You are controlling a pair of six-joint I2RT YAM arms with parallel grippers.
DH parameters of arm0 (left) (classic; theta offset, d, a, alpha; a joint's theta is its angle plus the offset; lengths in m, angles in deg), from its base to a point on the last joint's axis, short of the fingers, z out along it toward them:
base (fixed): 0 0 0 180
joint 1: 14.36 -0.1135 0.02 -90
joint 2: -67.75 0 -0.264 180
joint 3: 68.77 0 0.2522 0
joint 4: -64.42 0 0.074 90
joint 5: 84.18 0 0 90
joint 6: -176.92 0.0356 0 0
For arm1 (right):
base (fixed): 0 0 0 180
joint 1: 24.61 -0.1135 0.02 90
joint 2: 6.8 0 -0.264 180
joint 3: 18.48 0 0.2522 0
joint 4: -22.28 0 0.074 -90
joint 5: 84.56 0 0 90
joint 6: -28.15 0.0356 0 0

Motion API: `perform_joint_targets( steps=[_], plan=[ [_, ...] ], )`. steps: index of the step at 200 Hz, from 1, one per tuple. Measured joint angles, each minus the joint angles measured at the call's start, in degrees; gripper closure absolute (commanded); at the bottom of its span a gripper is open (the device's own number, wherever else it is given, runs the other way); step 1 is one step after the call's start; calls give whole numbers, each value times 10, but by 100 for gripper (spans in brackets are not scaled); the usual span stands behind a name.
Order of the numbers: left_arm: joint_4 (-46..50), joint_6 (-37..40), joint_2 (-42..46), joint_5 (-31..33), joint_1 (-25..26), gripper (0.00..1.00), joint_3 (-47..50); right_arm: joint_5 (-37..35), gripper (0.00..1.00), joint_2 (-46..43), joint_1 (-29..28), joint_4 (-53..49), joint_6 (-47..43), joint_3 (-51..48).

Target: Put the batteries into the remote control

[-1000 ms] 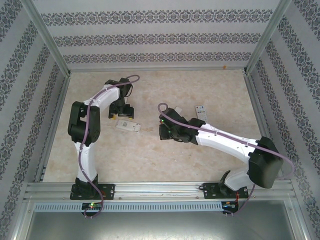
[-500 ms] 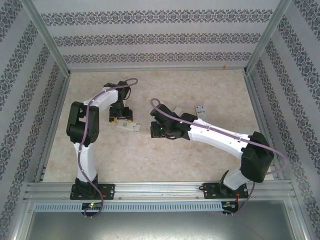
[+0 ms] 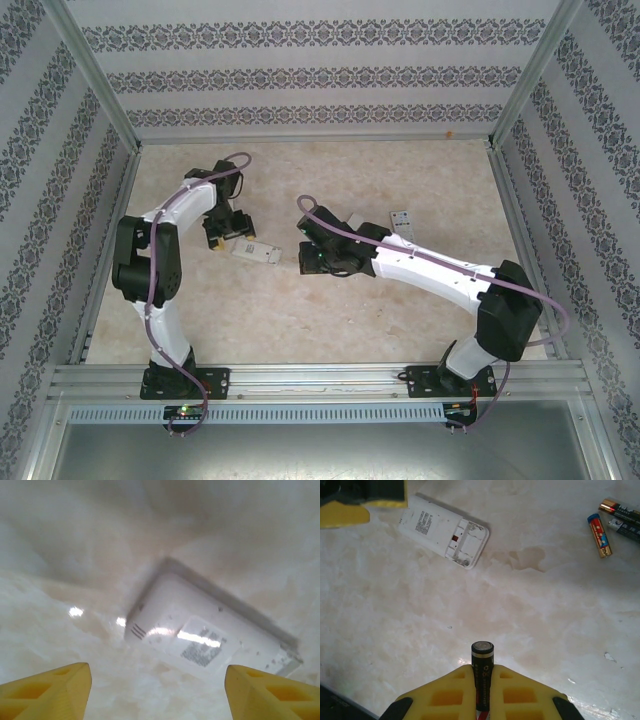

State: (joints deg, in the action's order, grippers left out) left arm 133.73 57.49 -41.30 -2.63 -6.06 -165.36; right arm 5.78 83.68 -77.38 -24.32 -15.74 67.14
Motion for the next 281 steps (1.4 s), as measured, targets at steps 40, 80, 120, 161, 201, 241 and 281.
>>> perform_joint_targets(
  steps=[40, 80, 120, 161, 201, 241, 281],
  plan=[
    [-18, 2, -61, 14, -12, 24, -33, 2, 90, 1, 0, -1, 0, 0],
    [-29, 13, -82, 6, -12, 30, -27, 2, 90, 1, 0, -2, -5, 0],
    [-33, 20, -68, 6, -12, 39, 8, 6, 90, 3, 0, -3, -13, 11],
    [-31, 20, -46, 3, -12, 32, 22, 8, 90, 20, 0, -3, -24, 22],
    [-40, 20, -23, -33, -13, 24, 33, 1, 90, 52, 1, -30, -116, 70],
    [-83, 41, 102, -90, -3, 5, 118, -8, 90, 62, 21, -64, -184, 103],
    [-99, 170, 90, -80, 56, 1, 103, -7, 90, 62, 46, -77, -205, 103]
  ],
)
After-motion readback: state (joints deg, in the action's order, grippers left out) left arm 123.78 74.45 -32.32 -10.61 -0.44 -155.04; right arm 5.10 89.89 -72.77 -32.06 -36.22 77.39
